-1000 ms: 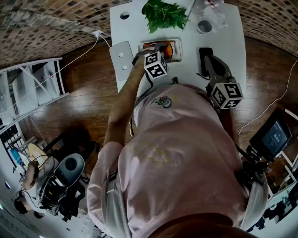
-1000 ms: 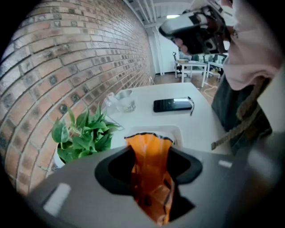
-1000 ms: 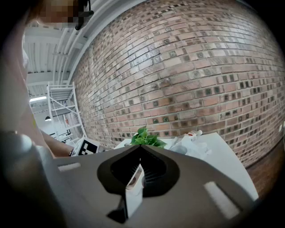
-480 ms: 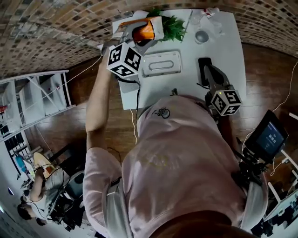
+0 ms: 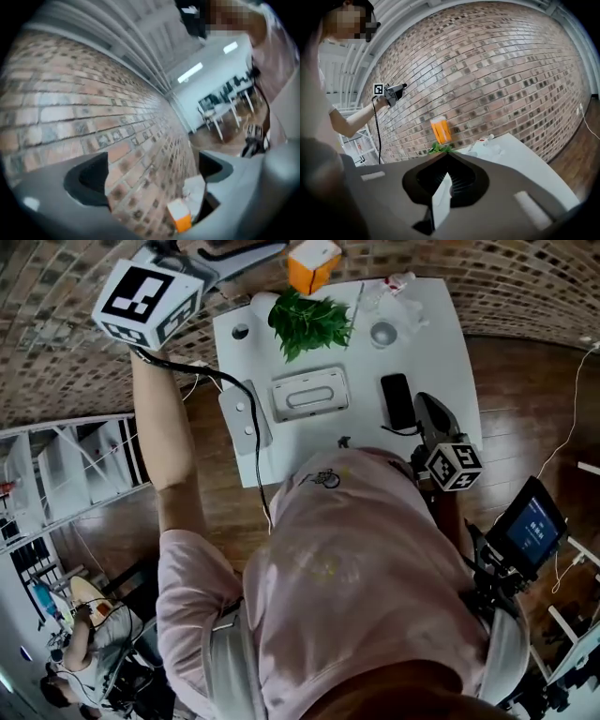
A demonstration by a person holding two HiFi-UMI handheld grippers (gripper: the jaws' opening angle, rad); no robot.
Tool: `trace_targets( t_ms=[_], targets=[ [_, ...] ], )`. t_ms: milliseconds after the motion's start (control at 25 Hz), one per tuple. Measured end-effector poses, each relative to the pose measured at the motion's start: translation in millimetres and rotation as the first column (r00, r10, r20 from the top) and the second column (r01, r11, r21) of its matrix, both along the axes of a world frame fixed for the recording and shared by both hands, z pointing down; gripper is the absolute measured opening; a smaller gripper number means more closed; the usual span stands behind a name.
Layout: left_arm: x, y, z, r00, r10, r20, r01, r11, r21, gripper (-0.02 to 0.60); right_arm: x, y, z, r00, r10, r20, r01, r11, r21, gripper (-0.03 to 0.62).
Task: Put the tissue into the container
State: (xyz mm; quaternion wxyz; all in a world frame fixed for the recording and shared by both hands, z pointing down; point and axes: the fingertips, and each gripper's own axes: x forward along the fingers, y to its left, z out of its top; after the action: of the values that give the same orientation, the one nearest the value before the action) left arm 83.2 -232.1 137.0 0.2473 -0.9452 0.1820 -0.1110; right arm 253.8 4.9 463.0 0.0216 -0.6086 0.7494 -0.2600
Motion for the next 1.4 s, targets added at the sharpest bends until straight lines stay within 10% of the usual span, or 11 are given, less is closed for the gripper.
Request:
trace_targets(
  t_ms=[120, 200, 320, 480, 640, 880, 1160, 1280, 1400],
  targets=[
    [-46.1, 17.8, 22.0, 0.957, -0.037, -0.286, -0.025, 0.977, -0.211, 0.571, -2.9, -10.2, 4.8, 0.999, -0.032, -0.013, 0.032, 0.999, 0.012, 0.003],
    [-82.1, 37.5, 77.1, 0.933, -0.124, -0.338, 0.008, 0.945, -0.326, 0.504, -9.1, -29.3, 5.6, 0.994, -0.077, -0.079, 0.08, 0.996, 0.04, 0.102],
    [-116.8, 94.5, 177.9, 0.913, -0.259, -0.315, 0.043, 0.829, -0.558, 0.453, -21.8, -74.5, 16.5, 0.922, -0.22, -0.32, 0.237, 0.971, 0.015, 0.222],
    [-158.5, 168.3, 268.2, 0.83, -0.477, -0.289, 0.105, 0.642, -0.76, 0.392, -16.9, -153.0, 42.7, 0.635, -0.395, -0.664, 0.395, 0.904, -0.16, 0.277],
    [-202.5, 212.5, 302.1, 0.73, -0.644, -0.23, 0.219, 0.539, -0.814, 0.388, 12.3, -219.9, 71.0, 0.301, -0.494, -0.816, 0.395, 0.843, -0.364, 0.306],
    [-224.9, 229.4, 297.6, 0.599, -0.728, -0.333, 0.169, 0.521, -0.837, 0.379, -18.6, -227.9, 179.1, -0.079, -0.774, -0.628, 0.448, 0.535, -0.716, 0.449],
    [-217.7, 226.7, 307.2, 0.604, -0.738, -0.3, 0.156, 0.479, -0.864, 0.377, -36.9, -210.6, 214.2, -0.245, -0.872, -0.423, 0.447, 0.285, -0.848, 0.415],
    [-216.8, 223.4, 309.3, 0.6, -0.75, -0.279, 0.182, 0.467, -0.865, 0.346, -37.4, -213.0, 206.7, -0.236, -0.886, -0.399, 0.462, 0.259, -0.848, 0.352],
    [-216.0, 224.3, 309.1, 0.599, -0.751, -0.278, 0.188, 0.47, -0.863, 0.337, -34.7, -220.8, 181.3, -0.186, -0.86, -0.476, 0.504, 0.332, -0.797, 0.253]
  ],
)
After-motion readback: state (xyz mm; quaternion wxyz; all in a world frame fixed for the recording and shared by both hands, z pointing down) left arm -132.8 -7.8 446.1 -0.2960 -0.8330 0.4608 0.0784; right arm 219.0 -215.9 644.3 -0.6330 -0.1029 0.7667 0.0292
